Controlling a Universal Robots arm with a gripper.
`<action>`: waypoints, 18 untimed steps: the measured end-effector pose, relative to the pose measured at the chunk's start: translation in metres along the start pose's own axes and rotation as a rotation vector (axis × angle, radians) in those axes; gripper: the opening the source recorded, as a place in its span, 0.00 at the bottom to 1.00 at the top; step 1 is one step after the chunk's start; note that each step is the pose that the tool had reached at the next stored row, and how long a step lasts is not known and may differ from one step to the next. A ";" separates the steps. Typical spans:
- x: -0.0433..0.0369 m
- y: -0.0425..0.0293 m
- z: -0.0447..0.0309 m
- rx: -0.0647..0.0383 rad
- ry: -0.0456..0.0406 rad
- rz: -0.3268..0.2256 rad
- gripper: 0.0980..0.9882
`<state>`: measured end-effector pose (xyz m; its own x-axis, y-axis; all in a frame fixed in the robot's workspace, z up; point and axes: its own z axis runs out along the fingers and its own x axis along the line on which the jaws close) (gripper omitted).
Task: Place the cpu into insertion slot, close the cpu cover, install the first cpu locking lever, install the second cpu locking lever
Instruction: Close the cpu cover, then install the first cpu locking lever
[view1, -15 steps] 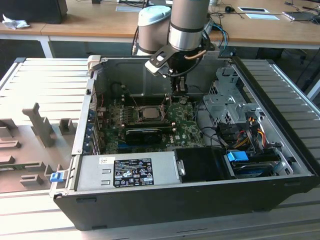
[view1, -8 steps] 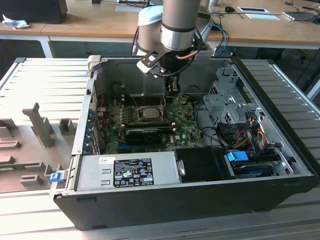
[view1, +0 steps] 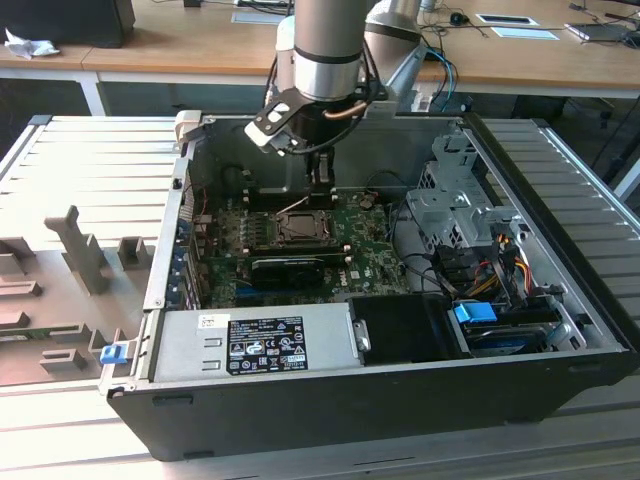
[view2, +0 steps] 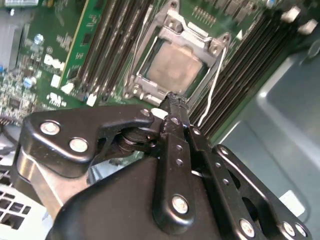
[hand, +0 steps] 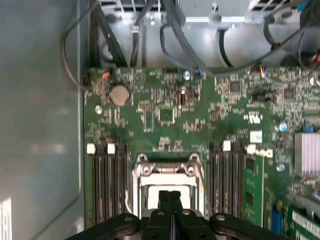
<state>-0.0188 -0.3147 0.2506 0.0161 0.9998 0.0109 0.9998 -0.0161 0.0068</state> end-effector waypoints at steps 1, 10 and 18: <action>-0.0001 -0.0043 0.0028 -0.001 0.0000 -0.001 0.01; -0.0004 -0.0146 0.0109 -0.010 0.0001 -0.018 0.01; -0.0002 -0.0161 0.0109 -0.011 0.0001 -0.018 0.01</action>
<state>-0.0348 -0.3146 0.2396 -0.0021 0.9999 0.0107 0.9998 0.0019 0.0181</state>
